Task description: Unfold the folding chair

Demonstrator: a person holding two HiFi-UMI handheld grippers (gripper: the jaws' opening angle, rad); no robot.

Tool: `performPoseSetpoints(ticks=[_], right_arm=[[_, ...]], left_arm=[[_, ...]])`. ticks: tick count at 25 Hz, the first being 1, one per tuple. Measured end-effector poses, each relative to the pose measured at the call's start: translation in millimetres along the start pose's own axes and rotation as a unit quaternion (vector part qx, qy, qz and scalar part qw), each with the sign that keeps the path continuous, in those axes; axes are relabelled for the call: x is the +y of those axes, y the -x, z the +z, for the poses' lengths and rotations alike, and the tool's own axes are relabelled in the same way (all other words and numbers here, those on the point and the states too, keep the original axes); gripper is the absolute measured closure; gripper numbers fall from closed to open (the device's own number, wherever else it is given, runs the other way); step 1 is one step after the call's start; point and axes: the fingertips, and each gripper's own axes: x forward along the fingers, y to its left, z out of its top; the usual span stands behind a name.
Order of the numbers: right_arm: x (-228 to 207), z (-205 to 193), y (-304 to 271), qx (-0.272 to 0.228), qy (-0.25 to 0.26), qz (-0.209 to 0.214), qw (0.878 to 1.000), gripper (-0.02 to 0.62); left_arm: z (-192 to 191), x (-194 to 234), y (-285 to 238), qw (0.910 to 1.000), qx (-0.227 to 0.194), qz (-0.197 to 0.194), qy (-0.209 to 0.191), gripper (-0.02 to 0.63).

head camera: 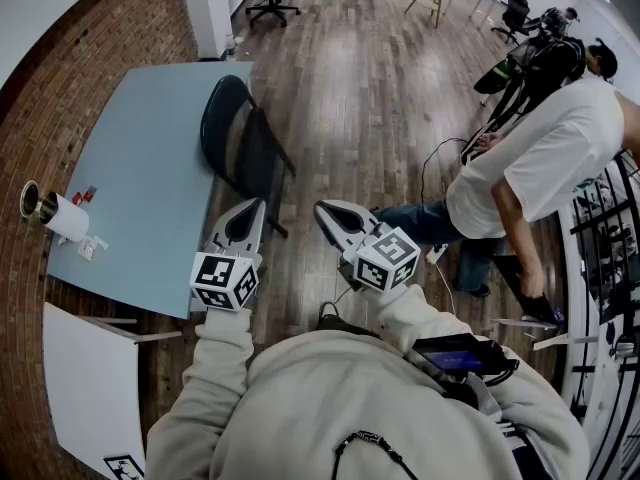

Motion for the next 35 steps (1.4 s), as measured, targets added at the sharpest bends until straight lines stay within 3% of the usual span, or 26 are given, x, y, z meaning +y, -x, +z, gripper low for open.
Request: performPoseSetpoints(ticks=[10, 16, 25, 35], right_arm=[[-96, 13, 2, 0.01, -0.005, 0.038, 0.999, 0.588], [-129, 8, -11, 0.009, -0.023, 0.053, 0.998, 0.589], [-182, 23, -75, 0.013, -0.02, 0.049, 0.999, 0.589], [-257, 52, -237, 0.023, -0.009, 0.001, 1.0, 0.589]], left_arm=[[12, 2, -84, 0.9987, -0.002, 0.051, 0.002, 0.601], [7, -1, -109, 0.9987, 0.013, 0.047, -0.013, 0.601], [27, 71, -165, 0.998, -0.003, 0.062, -0.01, 0.601], [49, 219, -283, 0.9999, -0.014, 0.006, -0.005, 0.601]])
